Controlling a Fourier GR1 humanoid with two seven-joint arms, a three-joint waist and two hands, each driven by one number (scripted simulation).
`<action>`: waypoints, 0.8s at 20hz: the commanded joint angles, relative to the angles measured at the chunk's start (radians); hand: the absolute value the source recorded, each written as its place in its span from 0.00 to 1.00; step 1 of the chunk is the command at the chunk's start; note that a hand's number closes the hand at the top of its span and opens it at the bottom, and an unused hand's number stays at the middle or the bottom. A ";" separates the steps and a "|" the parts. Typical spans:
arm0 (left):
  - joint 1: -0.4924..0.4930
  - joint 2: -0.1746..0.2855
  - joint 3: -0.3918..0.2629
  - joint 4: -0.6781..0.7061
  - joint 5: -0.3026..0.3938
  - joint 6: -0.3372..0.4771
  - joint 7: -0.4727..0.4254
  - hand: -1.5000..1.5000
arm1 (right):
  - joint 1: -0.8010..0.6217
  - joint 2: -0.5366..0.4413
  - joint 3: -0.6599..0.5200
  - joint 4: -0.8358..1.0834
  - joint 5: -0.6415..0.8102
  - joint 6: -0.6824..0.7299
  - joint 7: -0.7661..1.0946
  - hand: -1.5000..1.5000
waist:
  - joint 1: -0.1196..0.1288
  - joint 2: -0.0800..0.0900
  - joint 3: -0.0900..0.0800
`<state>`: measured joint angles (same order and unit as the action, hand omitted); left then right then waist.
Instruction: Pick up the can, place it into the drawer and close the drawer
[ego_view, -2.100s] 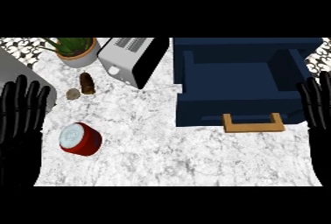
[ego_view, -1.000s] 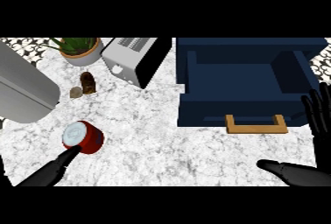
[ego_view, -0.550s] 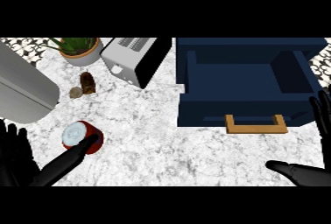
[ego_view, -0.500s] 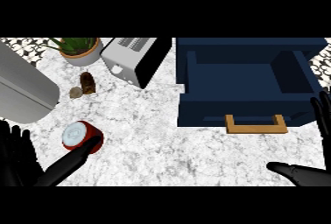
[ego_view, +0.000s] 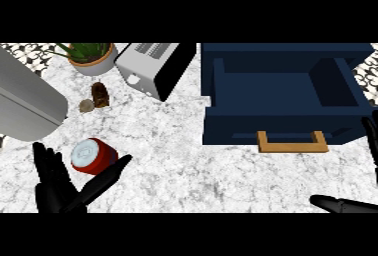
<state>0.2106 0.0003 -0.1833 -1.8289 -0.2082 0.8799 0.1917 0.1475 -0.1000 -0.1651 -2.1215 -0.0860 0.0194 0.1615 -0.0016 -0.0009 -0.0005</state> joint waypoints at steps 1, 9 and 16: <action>-0.041 0.000 0.036 0.174 0.128 0.049 -0.173 0.00 | 0.044 0.007 0.000 -0.052 -0.012 0.019 0.016 0.00 | -0.002 0.000 0.000; 0.015 0.000 0.071 0.265 0.339 0.017 -0.394 0.00 | 0.028 0.001 -0.063 -0.060 -0.050 0.043 0.031 0.00 | 0.002 0.000 0.000; -0.030 0.000 0.185 0.439 0.483 -0.093 -0.548 0.00 | 0.076 0.018 -0.055 -0.158 -0.046 0.055 0.084 0.00 | -0.001 0.000 0.000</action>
<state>0.1774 0.0002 -0.0630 -1.4422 0.2292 0.8516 -0.3003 0.1813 -0.0932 -0.2234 -2.2068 -0.1259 0.0606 0.2164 -0.0013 -0.0005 -0.0004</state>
